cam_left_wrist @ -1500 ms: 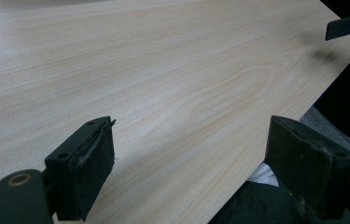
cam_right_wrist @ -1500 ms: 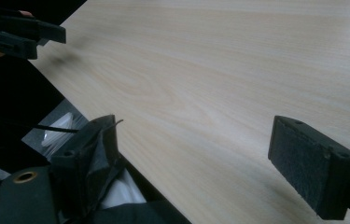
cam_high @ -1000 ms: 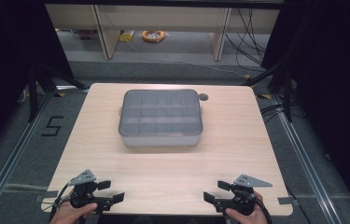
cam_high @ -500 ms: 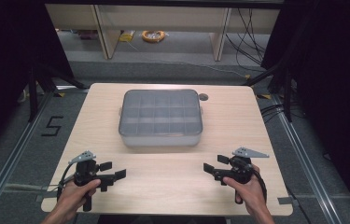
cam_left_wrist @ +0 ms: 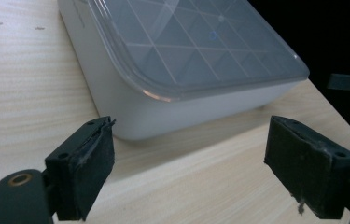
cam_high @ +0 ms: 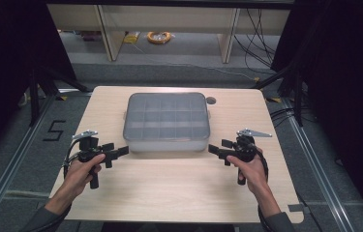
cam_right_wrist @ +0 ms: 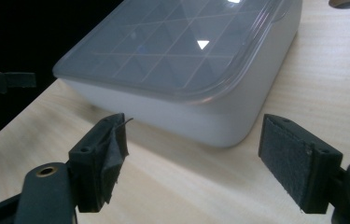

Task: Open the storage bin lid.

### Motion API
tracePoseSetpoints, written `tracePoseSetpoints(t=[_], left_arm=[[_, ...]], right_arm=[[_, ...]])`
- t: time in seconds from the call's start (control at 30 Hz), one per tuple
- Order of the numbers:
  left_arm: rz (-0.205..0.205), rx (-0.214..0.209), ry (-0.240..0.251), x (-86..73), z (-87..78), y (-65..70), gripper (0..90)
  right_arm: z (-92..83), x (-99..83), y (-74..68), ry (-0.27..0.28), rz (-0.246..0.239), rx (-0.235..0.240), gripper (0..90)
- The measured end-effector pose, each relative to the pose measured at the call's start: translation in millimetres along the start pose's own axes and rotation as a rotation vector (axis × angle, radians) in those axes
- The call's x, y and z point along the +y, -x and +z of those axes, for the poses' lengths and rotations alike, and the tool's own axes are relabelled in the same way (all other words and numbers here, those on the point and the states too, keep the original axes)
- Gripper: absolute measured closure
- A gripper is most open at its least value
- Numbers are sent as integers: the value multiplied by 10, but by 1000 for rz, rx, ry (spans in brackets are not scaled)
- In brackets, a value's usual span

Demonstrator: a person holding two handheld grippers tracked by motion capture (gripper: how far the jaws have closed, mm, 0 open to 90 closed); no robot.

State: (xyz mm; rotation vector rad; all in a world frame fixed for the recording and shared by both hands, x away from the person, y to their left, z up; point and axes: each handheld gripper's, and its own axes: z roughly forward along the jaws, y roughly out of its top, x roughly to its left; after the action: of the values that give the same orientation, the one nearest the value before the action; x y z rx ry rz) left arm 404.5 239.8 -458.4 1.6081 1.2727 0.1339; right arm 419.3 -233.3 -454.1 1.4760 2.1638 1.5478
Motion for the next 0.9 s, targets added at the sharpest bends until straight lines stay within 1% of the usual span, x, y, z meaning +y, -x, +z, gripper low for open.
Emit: tracePoseSetpoints(t=[0.03, 0.07, 0.1, 0.13, 0.27, 0.33, 0.37, 0.4, 0.43, 0.47, 0.5, 0.53, 0.57, 0.6, 0.63, 0.67, 0.73, 0.77, 0.8, 0.83, 0.87, 0.9], left_arm=[[0, 6, 0, 28, 11, -6, 153], [3, 12, 7, 46, 28, -11, 152], [3, 13, -3, 67, 41, -16, 153], [-3, 19, 3, 82, 64, -12, 153], [11, 14, -19, 133, 136, -7, 154], [13, 16, -22, 146, 149, 0, 155], [24, 8, -33, 172, 160, 17, 155], [32, 16, -35, 185, 165, 30, 154], [31, 19, -31, 197, 172, 37, 154], [31, 20, -28, 214, 183, 35, 154], [34, 24, -36, 236, 191, 28, 155], [34, 34, -27, 252, 205, 23, 155], [35, 37, -33, 274, 214, 11, 155], [31, 42, -29, 294, 229, -3, 154], [25, 38, -31, 317, 242, -26, 155], [18, 35, -34, 342, 254, -45, 154], [21, 31, -38, 383, 278, -73, 155], [16, 28, -38, 400, 291, -76, 154], [20, 20, -47, 419, 303, -85, 155], [20, 23, -40, 432, 323, -88, 155], [17, 25, -36, 446, 343, -97, 155], [7, 25, -40, 461, 361, -107, 155]], right_arm=[[25, 33, 48, 8, -18, -4, 251], [49, 67, 98, 11, -25, -11, 256], [61, 88, 125, 17, -17, -1, 260], [79, 109, 157, 26, -16, -15, 262], [110, 190, 219, 36, -3, -20, 283], [120, 205, 236, 33, -5, -23, 289], [148, 230, 263, 27, -1, -33, 289], [161, 241, 271, 23, 5, -32, 291], [182, 249, 284, 26, 2, -32, 292], [195, 262, 290, 19, 3, -38, 293], [214, 274, 295, 19, 2, -46, 293], [231, 285, 306, 21, -5, -46, 293], [236, 299, 295, 14, 11, -43, 293], [240, 315, 269, 6, 42, -39, 294], [260, 335, 307, 16, -7, -48, 294], [273, 354, 301, 18, -3, -46, 294], [278, 397, 301, 12, -7, -47, 295], [294, 417, 308, 15, -9, -54, 295], [304, 439, 322, 16, -12, -62, 296], [299, 458, 295, 4, 39, -57, 298], [313, 482, 336, 14, 7, -54, 299], [329, 500, 349, 16, 9, -56, 301]])
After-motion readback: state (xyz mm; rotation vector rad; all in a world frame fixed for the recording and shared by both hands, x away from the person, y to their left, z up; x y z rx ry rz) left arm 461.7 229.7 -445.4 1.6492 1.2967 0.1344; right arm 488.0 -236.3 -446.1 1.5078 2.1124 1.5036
